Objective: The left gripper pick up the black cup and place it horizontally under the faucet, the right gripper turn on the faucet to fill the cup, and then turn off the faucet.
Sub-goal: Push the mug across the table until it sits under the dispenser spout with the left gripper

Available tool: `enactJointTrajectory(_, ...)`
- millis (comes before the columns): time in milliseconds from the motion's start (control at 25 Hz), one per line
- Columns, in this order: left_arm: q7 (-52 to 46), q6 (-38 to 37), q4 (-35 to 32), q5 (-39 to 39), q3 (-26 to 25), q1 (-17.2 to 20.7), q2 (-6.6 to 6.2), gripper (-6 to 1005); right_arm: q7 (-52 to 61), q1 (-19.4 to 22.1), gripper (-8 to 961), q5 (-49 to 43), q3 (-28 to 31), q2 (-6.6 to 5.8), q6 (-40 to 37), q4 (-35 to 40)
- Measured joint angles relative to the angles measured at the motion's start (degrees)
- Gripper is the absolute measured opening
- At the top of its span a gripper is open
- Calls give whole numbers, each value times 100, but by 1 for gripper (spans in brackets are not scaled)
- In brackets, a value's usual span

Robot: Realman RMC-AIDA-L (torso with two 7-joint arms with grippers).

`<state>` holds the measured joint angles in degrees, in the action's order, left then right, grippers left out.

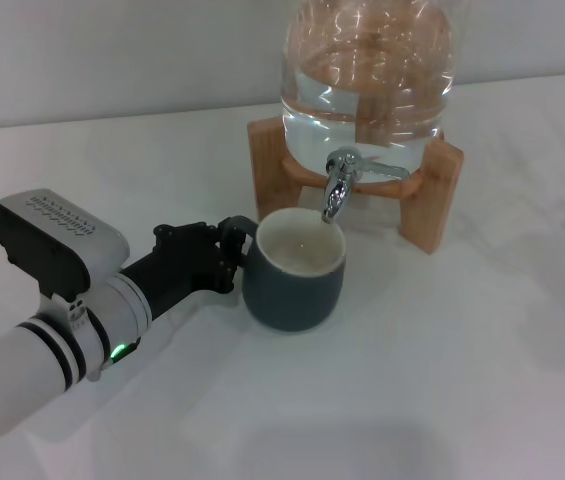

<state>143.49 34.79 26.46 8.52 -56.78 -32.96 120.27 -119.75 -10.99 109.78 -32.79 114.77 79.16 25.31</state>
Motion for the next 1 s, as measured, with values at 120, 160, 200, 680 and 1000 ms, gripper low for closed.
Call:
enactJointTrajectory(120,5,0,11,-4,14,1,-5,118,-2,5,842,12,0,-6,-3,0)
enactJointTrajectory(160,6,2,21,-1,25,2,-5,118,-2,5,842,13,1,-6,-4,0)
enactJointTrajectory(200,7,2,22,-1,27,1,-5,118,-3,5,842,14,0,-7,-4,0)
enactJointTrajectory(680,12,2,6,-4,19,3,-13,387,-26,-15,842,18,9,-8,-28,0)
enactJointTrajectory(1000,-25,1,2,-9,3,1,-22,397,-40,-17,842,26,9,-8,-38,0)
